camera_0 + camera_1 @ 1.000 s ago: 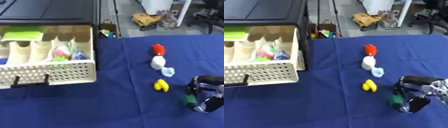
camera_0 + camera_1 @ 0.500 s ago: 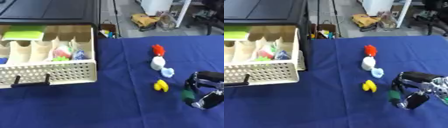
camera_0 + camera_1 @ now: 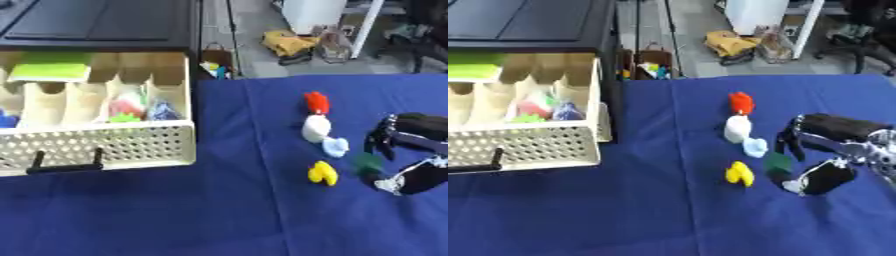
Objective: Pick up objects from table and place into drawer.
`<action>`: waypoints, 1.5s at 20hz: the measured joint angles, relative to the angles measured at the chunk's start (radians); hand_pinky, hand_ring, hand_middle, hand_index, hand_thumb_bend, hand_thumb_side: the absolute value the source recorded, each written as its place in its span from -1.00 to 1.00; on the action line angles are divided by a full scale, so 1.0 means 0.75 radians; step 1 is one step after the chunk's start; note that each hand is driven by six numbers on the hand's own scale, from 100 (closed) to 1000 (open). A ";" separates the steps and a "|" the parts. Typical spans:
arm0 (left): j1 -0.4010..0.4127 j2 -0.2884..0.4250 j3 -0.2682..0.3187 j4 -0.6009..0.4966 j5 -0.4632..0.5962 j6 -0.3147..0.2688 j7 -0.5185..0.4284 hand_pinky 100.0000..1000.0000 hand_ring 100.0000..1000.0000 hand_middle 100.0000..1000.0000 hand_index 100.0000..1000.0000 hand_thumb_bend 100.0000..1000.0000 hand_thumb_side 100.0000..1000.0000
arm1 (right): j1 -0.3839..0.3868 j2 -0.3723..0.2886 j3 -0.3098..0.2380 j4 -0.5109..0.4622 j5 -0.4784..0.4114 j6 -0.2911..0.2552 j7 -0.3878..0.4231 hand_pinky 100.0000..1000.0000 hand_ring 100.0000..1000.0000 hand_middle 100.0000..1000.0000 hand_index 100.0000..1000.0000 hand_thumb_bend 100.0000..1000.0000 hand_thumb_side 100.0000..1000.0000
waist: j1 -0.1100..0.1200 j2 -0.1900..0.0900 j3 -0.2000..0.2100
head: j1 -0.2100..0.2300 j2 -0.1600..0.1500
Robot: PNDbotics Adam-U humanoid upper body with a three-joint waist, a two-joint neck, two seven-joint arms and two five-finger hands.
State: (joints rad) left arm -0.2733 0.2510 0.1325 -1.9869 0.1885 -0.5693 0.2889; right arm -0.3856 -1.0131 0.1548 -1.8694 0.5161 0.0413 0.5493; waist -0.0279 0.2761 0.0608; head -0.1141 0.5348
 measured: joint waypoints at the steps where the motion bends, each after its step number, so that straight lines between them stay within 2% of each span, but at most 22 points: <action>1: 0.000 0.002 0.000 0.000 0.000 0.000 0.000 -0.32 0.08 0.18 0.58 -0.69 0.86 | -0.017 -0.005 -0.003 -0.017 -0.002 0.002 -0.004 0.21 0.27 -0.46 -0.12 -0.61 -0.43 | -0.001 0.000 0.000 | 0.000 0.000; 8: 0.001 0.007 0.000 0.000 0.005 0.005 -0.002 -0.32 0.08 0.18 0.58 -0.69 0.86 | -0.196 -0.021 -0.019 -0.116 -0.030 0.007 -0.027 0.22 0.26 -0.50 -0.15 -0.67 -0.34 | -0.018 -0.020 0.003 | 0.001 0.007; 14: 0.007 0.015 0.000 0.000 0.011 0.014 -0.006 -0.32 0.08 0.18 0.58 -0.70 0.86 | -0.442 0.014 0.014 -0.141 -0.066 0.014 -0.003 0.23 0.26 -0.52 -0.16 -0.70 -0.30 | -0.038 -0.036 0.010 | 0.002 0.020; 22: 0.014 0.018 -0.002 0.000 0.018 0.024 -0.011 -0.32 0.08 0.18 0.58 -0.70 0.86 | -0.797 0.249 0.091 -0.002 -0.067 0.004 0.083 0.22 0.24 -0.54 -0.18 -0.68 -0.30 | -0.048 -0.050 0.039 | -0.003 0.025; 30: 0.014 0.018 -0.015 0.000 0.030 0.033 -0.021 -0.32 0.08 0.18 0.58 -0.70 0.86 | -1.026 0.491 0.139 0.250 0.021 -0.021 0.113 0.23 0.24 -0.55 -0.19 -0.72 -0.30 | -0.057 -0.055 0.080 | -0.019 0.025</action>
State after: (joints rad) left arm -0.2627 0.2645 0.1214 -1.9869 0.2108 -0.5446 0.2735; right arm -1.1549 -0.6450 0.2590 -1.6815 0.5320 0.0257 0.6342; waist -0.0704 0.2351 0.1204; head -0.1284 0.5538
